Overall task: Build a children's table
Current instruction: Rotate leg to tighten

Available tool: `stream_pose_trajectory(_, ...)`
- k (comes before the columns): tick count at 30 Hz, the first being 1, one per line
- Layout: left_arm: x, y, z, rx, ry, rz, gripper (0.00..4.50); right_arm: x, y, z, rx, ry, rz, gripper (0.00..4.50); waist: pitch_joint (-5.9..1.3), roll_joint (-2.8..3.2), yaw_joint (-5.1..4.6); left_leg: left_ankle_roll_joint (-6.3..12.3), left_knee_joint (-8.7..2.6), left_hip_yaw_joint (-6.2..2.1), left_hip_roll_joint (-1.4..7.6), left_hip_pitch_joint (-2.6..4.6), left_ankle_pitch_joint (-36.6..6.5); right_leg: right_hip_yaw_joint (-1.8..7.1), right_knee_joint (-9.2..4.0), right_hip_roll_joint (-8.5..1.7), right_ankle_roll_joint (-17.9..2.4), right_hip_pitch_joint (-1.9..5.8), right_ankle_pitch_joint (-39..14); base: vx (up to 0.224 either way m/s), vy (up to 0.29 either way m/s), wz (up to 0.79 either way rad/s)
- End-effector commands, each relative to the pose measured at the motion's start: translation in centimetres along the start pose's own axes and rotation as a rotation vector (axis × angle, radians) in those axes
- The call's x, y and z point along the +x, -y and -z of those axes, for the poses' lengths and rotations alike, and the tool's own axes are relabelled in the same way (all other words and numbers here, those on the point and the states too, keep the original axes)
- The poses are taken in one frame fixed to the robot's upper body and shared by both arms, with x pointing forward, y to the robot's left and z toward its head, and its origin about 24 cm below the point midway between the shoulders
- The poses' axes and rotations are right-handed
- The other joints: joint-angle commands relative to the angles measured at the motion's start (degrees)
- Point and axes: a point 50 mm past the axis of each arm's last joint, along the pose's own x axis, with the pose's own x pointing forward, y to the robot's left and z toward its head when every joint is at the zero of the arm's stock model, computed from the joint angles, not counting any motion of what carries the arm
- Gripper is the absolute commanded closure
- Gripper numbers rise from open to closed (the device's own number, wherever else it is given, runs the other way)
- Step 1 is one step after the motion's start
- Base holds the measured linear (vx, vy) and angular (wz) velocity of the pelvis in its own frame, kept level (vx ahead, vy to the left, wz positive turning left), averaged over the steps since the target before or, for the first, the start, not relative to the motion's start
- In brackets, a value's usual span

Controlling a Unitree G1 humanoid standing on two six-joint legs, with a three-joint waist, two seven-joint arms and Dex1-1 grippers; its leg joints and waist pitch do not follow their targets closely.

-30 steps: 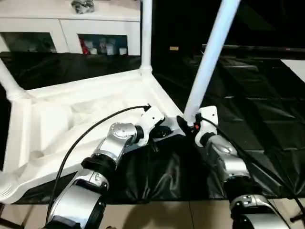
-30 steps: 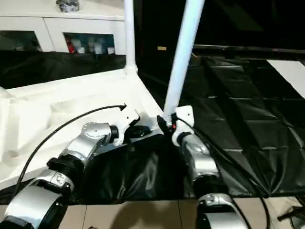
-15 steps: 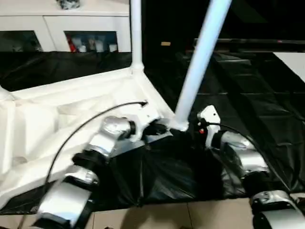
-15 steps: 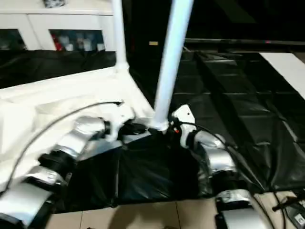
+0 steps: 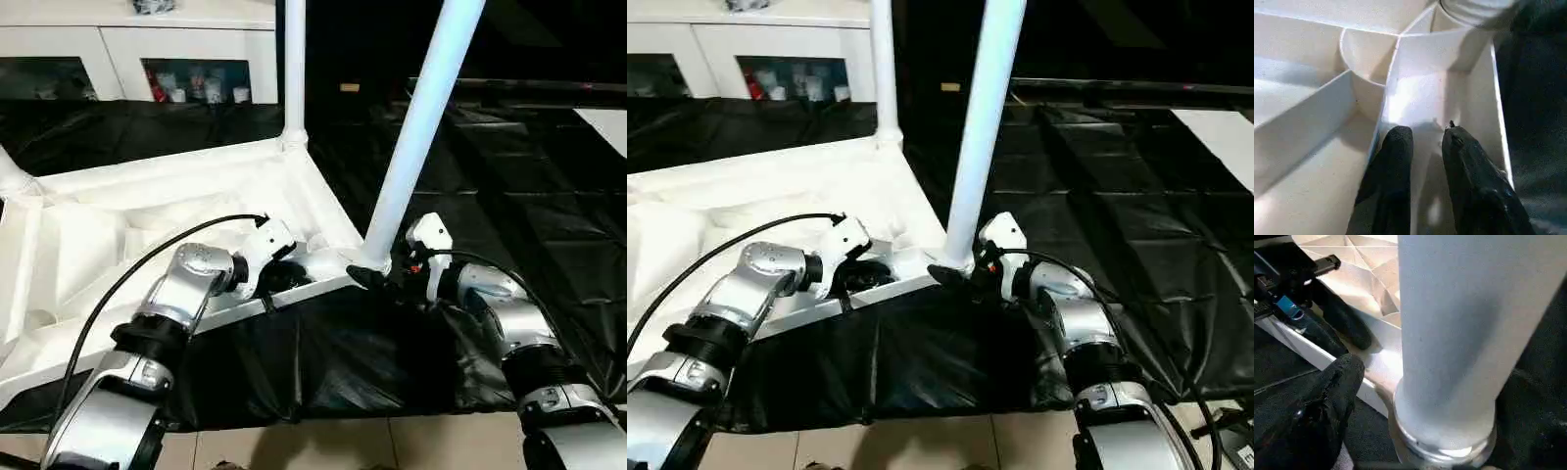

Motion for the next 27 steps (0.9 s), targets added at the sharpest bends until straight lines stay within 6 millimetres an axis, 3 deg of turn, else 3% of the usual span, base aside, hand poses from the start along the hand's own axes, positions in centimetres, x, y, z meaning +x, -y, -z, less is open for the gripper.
stream_pose_trajectory(1,-0.4,-0.4,-1.3,0.028,0.072,-0.036,3.34,-0.1,-0.3,-0.4,-0.031,0.016,-0.027,0.13,-3.72,0.16,0.22,6.75,-2.86,-0.27,1.35,1.29,-6.43,1.52,-2.74,-2.12,-18.69,3.2,5.74,0.0,0.0,0.0)
stream_pose_trajectory(5,-0.8,-0.5,-1.8,0.012,0.136,-0.016,3.34,-0.3,-0.5,-0.3,-0.04,0.013,-0.037,0.13,-3.51,0.11,0.23,5.19,-3.11,-0.34,1.36,1.32,-8.97,1.58,-3.14,-2.15,-17.51,3.08,1.62,0.0,0.0,0.0)
stream_pose_trajectory(7,-1.1,-0.2,-1.9,-0.025,0.149,0.035,3.05,-0.5,-0.5,-0.2,-0.046,0.008,-0.039,0.13,-3.5,0.12,0.22,4.23,-3.15,-0.35,1.36,1.42,-9.68,1.63,-3.24,-2.26,-16.97,3.01,-0.57,0.0,0.0,0.0)
stream_pose_trajectory(11,-1.2,0.8,-1.7,-0.014,0.105,0.138,2.94,-0.6,-0.3,-0.2,-0.05,-0.001,-0.026,0.13,-3.53,0.07,0.22,4.41,-3.21,-0.4,1.38,1.33,-8.34,1.62,-3.1,-2.19,-16.98,3.03,0.16,0.0,0.0,0.0)
stream_pose_trajectory(12,-1.0,1.0,-1.6,-0.003,0.089,0.148,2.68,-0.7,-0.3,-0.2,-0.051,-0.002,-0.026,0.13,-3.54,0.1,0.12,4.68,-3.11,-0.34,1.34,1.26,-7.64,1.63,-3.03,-2.08,-17.04,3.0,1.07,0.0,0.0,0.0)
stream_pose_trajectory(18,0.4,1.3,-0.4,0.057,-0.003,0.103,2.19,-0.5,-0.2,-0.2,-0.059,-0.008,-0.015,0.13,-3.72,0.05,0.14,5.46,-2.92,-0.41,1.23,1.18,-6.97,1.62,-2.96,-2.2,-16.69,3.24,3.06,0.0,0.0,0.0)
stream_pose_trajectory(23,1.0,1.1,-0.1,0.043,-0.054,0.078,2.19,-0.5,-0.1,-0.1,-0.073,-0.029,-0.016,0.13,-3.52,0.06,0.17,4.59,-3.06,-0.35,1.25,1.39,-9.18,1.64,-3.34,-2.15,-16.43,2.99,-0.37,0.0,0.0,0.0)
stream_pose_trajectory(24,1.0,1.0,-0.2,0.031,-0.051,0.067,2.33,-0.5,-0.1,0.0,-0.081,-0.045,-0.017,0.13,-3.51,0.32,0.11,4.19,-3.1,-0.4,1.27,1.44,-9.59,1.63,-3.43,-2.12,-16.25,2.97,-0.87,0.0,0.0,0.0)
stream_pose_trajectory(27,0.8,0.8,-0.4,0.024,-0.044,0.074,2.56,-0.4,0.2,0.2,-0.09,-0.082,-0.004,0.13,-3.49,0.29,-0.01,3.46,-3.16,-0.44,1.15,1.31,-10.19,1.55,-3.46,-2.07,-16.2,3.01,-1.66,0.0,0.0,0.0)
